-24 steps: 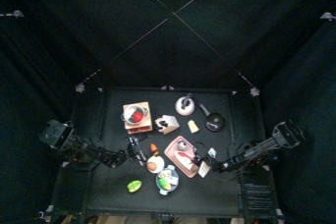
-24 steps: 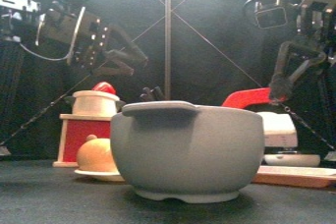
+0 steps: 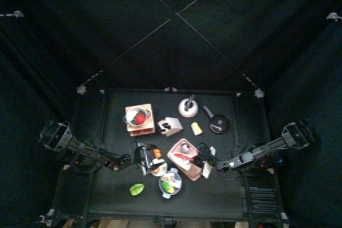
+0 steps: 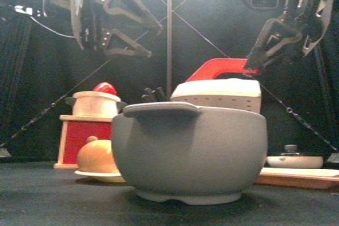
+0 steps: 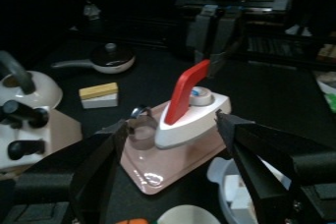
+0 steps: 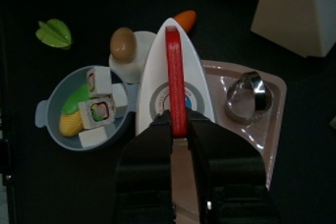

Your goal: Hand over iron

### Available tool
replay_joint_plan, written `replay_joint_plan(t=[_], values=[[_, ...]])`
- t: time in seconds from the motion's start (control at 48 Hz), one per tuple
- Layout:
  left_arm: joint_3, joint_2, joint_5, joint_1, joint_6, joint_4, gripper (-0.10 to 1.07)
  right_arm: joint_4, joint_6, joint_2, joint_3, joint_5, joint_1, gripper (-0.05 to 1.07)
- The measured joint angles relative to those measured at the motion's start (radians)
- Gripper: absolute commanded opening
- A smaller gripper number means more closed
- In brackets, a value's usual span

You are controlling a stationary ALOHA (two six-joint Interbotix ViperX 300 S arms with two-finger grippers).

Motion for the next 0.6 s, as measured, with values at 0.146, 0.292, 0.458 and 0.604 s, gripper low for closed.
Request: replay_joint_plan(t=[0.146,0.292,0.458,0.604], values=[[-0.021,-0.02,0.081,0.011,0.003,0.025,1.04,-0.026,0.0,0.0,0.017,-0.038,-0.025,0.32],[-0.04,-0.017,0.117,0.028,0.014,0.072,1.04,-0.051,0.0,-0.003,0.023,-0.052,-0.025,0.32],[-0.044,-0.009,0.101,0.067,0.006,0.126,1.04,-0.084,0.0,-0.005,0.023,-0.066,-0.021,0.32],[-0.048,0.006,0.075,0.075,0.006,0.137,1.04,-0.12,0.0,-0.006,0.021,-0.095,-0.021,0.32]])
